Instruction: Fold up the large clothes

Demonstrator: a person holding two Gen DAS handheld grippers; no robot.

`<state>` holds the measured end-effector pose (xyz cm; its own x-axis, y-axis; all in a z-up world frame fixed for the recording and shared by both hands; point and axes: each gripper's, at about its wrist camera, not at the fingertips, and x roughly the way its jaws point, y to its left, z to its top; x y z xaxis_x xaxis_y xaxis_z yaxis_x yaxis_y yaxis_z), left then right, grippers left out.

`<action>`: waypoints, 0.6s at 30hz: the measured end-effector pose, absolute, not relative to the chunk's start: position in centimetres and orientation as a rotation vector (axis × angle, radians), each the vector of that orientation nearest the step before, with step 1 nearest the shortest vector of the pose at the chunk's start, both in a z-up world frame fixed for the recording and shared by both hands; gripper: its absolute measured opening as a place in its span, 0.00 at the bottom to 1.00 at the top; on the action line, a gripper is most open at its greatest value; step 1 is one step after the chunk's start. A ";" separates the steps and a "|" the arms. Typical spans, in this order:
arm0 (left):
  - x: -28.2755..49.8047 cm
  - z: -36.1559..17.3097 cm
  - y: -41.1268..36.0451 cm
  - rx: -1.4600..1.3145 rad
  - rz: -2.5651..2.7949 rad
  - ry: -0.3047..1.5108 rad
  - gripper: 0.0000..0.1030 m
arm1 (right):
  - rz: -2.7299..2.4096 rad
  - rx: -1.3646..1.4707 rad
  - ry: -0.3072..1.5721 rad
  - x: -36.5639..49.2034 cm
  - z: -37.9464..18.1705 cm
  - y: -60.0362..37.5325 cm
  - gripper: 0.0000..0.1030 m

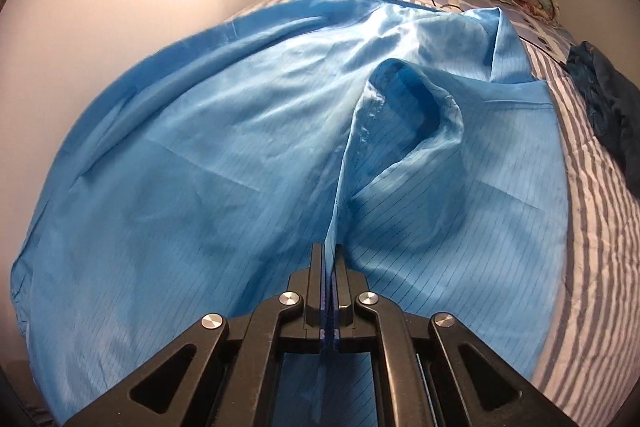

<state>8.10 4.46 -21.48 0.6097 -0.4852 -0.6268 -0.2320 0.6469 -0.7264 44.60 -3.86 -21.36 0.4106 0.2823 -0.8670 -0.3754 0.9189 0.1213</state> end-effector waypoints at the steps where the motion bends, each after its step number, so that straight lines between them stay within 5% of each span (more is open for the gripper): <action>1: 7.9 -21.8 4.5 -0.893 -0.166 0.943 0.07 | 0.444 -0.059 1.073 44.7 -21.3 -4.2 0.05; 2: 7.7 -22.1 4.4 -0.885 -0.159 0.955 0.07 | 0.460 -0.017 1.081 45.0 -21.2 -4.6 0.09; 3: 7.4 -22.3 4.3 -0.872 -0.151 0.961 0.07 | 0.473 0.036 1.090 45.1 -20.7 -5.3 0.27; 4: 7.4 -22.4 4.3 -0.859 -0.140 0.964 0.07 | 0.494 0.091 1.083 45.0 -19.9 -6.1 0.33; 11: 6.0 -22.8 4.2 -0.812 -0.112 0.961 0.07 | 0.509 0.175 0.994 40.7 -13.0 -12.9 0.33; 18: 5.7 -22.3 2.7 -0.777 -0.123 0.961 0.07 | 0.437 0.046 1.138 34.0 -16.4 -16.0 0.35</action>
